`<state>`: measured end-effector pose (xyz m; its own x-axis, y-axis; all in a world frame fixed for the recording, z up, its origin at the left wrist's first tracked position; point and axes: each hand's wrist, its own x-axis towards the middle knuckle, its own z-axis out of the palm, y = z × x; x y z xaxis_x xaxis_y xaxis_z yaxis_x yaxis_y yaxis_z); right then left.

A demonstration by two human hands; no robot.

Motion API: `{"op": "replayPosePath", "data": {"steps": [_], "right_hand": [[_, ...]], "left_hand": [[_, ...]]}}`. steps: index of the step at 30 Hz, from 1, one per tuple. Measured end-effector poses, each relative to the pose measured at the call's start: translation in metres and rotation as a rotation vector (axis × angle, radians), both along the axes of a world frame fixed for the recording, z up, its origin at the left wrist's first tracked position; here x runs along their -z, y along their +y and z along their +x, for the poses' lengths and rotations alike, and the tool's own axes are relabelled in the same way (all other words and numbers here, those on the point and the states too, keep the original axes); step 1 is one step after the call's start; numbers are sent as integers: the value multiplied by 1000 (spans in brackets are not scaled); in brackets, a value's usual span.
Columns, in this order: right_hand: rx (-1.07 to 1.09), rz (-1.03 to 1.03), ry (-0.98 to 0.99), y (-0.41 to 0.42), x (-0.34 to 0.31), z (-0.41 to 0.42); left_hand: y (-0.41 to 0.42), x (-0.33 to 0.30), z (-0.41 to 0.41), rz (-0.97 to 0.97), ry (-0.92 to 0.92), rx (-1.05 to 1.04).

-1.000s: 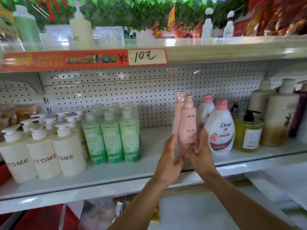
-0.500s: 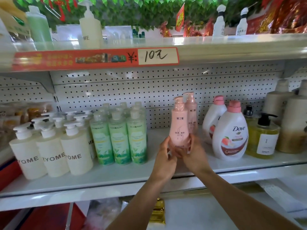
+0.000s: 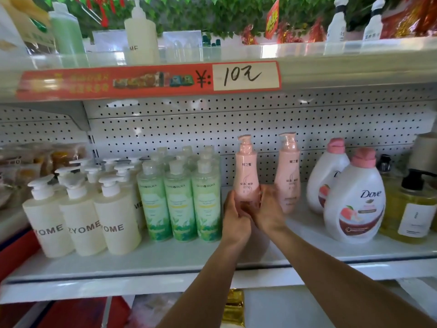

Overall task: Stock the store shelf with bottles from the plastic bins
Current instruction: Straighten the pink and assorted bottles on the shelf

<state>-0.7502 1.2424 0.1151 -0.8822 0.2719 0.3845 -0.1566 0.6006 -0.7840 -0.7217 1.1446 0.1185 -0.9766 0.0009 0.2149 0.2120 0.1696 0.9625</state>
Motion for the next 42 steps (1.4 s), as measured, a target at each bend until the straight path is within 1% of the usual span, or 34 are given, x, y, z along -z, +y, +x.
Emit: {"op": "replayPosePath", "data": {"steps": [6, 8, 10, 11, 13, 14, 15, 16, 18, 22, 24, 26, 31, 37, 42], "right_hand": [[-31, -17, -12, 3, -1, -2], [-46, -20, 5, 6, -1, 6], [-14, -8, 88, 12, 0, 19], [24, -6, 147, 16, 0, 26], [94, -44, 289, 24, -4, 39], [120, -76, 345, 29, -7, 42], [153, -78, 372, 34, -10, 43], [194, -44, 365, 39, -12, 41], [225, 9, 259, 50, -13, 30], [136, -100, 24, 64, -10, 1], [139, -127, -36, 69, -7, -10], [175, -103, -35, 73, -4, -15], [157, -34, -5, 75, 0, -7], [164, 58, -58, 62, -4, 22], [128, 127, -17, 50, 0, 46]], "left_hand": [[3, 3, 1, 24, -1, -8], [3, 2, 7, -56, 64, -48], [9, -2, 21, -179, 216, -106], [13, -8, 29, -200, 329, -100], [23, -30, 40, -227, 576, -31], [28, -45, 40, -259, 671, 8], [33, -62, 37, -301, 728, 45], [38, -80, 32, -352, 743, 85], [48, -116, 16, -490, 692, 163], [63, -155, -20, -790, 508, 266], [65, -165, -33, -923, 415, 305], [65, -170, -39, -992, 362, 315], [59, -175, -35, -1007, 394, 292], [39, -179, -20, -1015, 435, 276], [12, -179, -3, -1181, 561, 195]]}}
